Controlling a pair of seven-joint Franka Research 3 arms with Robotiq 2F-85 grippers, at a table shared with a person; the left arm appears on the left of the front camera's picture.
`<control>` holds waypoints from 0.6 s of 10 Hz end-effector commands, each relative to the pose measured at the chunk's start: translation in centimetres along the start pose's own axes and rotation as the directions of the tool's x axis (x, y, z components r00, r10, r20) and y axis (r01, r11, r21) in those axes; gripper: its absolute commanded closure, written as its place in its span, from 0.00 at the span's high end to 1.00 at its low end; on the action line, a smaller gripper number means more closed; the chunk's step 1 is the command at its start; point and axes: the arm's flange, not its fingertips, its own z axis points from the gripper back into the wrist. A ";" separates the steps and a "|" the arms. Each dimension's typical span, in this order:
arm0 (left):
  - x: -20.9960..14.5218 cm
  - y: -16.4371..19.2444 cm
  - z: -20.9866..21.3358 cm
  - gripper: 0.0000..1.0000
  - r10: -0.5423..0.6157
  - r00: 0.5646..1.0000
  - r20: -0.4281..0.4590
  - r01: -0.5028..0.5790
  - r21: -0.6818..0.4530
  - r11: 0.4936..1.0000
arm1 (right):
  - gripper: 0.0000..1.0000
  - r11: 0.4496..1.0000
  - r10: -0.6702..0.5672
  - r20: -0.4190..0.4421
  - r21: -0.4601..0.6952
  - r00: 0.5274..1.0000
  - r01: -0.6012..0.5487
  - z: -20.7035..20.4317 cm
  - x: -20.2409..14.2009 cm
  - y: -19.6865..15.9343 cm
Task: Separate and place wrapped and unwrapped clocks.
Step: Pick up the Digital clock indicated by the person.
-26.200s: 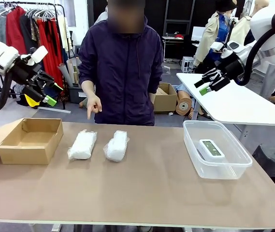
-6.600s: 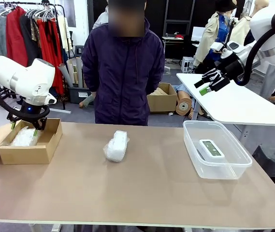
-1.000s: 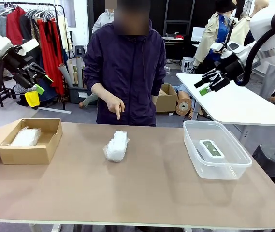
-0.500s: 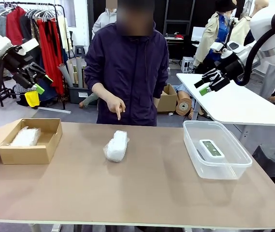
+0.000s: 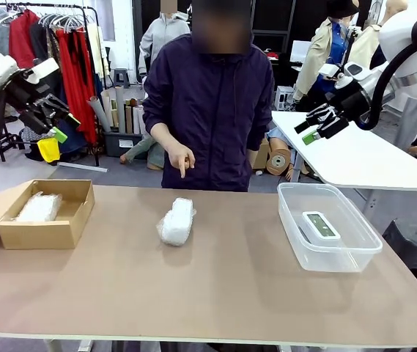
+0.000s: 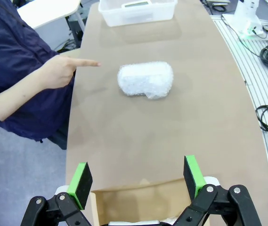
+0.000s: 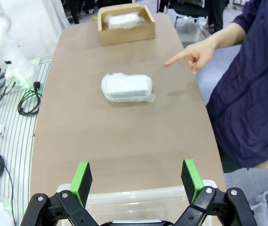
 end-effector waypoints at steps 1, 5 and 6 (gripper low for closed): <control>0.9 0.2 -0.5 1.00 0.051 0.998 -0.044 -0.049 0.047 0.998 | 1.00 1.000 0.006 -0.001 0.001 1.000 -0.006 0.0 0.2 0.3; 7.2 0.4 -3.8 1.00 0.266 0.947 -0.177 -0.236 0.174 0.956 | 1.00 1.000 0.006 -0.001 0.001 1.000 -0.006 0.0 0.2 0.3; 9.0 0.5 -4.9 1.00 0.354 0.906 -0.231 -0.294 0.258 0.920 | 1.00 1.000 0.006 -0.001 0.001 1.000 -0.006 0.0 0.2 0.3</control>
